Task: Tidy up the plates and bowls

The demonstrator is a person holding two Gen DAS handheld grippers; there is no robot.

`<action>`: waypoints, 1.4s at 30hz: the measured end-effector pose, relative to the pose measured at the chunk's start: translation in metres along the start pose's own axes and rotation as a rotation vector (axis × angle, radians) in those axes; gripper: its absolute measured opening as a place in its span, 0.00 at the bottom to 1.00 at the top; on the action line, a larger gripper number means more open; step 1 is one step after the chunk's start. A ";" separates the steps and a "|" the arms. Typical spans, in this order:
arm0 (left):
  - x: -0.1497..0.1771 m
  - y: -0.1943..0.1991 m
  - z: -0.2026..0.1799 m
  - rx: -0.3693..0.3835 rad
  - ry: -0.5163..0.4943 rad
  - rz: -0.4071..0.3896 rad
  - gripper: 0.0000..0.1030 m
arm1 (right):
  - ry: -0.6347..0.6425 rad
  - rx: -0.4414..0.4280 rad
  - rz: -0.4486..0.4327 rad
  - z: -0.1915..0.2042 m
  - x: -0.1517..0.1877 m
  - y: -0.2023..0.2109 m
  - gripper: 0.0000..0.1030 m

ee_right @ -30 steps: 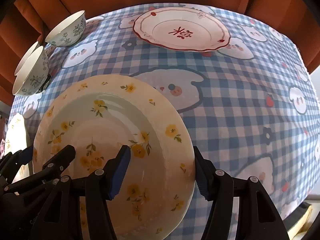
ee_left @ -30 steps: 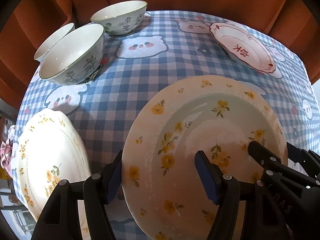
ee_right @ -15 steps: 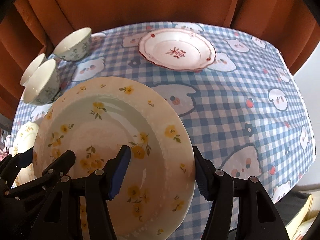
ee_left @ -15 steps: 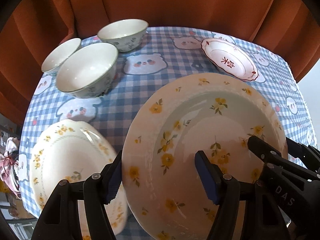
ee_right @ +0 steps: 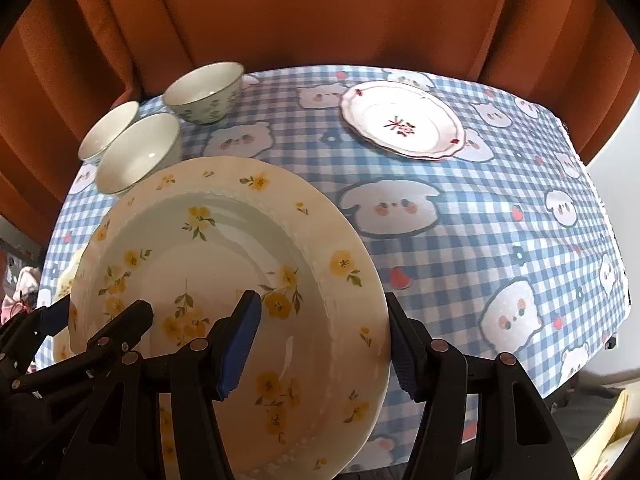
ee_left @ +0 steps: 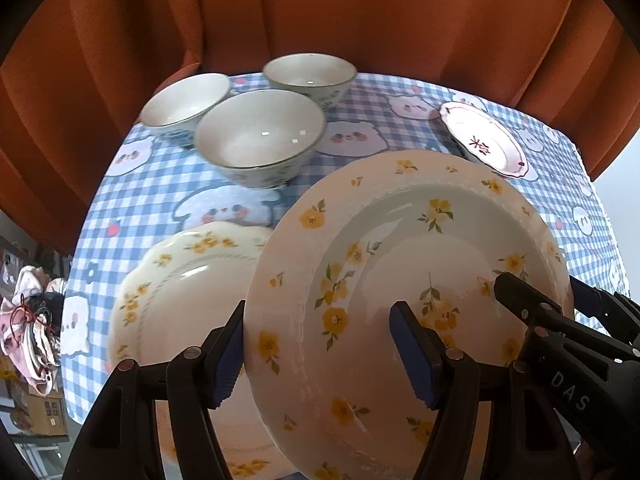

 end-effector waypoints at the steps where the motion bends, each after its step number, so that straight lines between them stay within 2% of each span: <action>1: 0.002 0.002 0.005 -0.001 0.002 -0.003 0.67 | 0.002 -0.002 -0.003 0.005 0.001 0.002 0.62; 11: 0.021 0.016 0.058 -0.015 0.034 -0.003 0.67 | 0.026 -0.025 -0.015 0.059 0.015 0.014 0.62; 22: 0.043 0.005 0.100 -0.019 0.081 0.054 0.67 | 0.062 -0.033 0.035 0.105 0.033 0.003 0.62; 29: 0.054 -0.009 0.108 -0.005 0.116 0.101 0.68 | 0.094 -0.019 0.074 0.119 0.037 -0.010 0.62; 38: 0.054 -0.023 0.115 -0.002 0.159 0.121 0.69 | 0.139 -0.004 0.095 0.127 0.031 -0.023 0.62; 42: 0.053 -0.024 0.117 -0.031 0.165 0.113 0.69 | 0.158 -0.001 0.102 0.129 0.030 -0.027 0.62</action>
Point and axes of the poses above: each gripper's, at about its wrist camera, not at the fingertips, and y roughly against the way its jaws point, z to its left, x to its underside, the point moved 10 cm from there along -y, roughly the way its jaws point, and after that the axes turned 9 degrees about x, right-handed, at the moved point
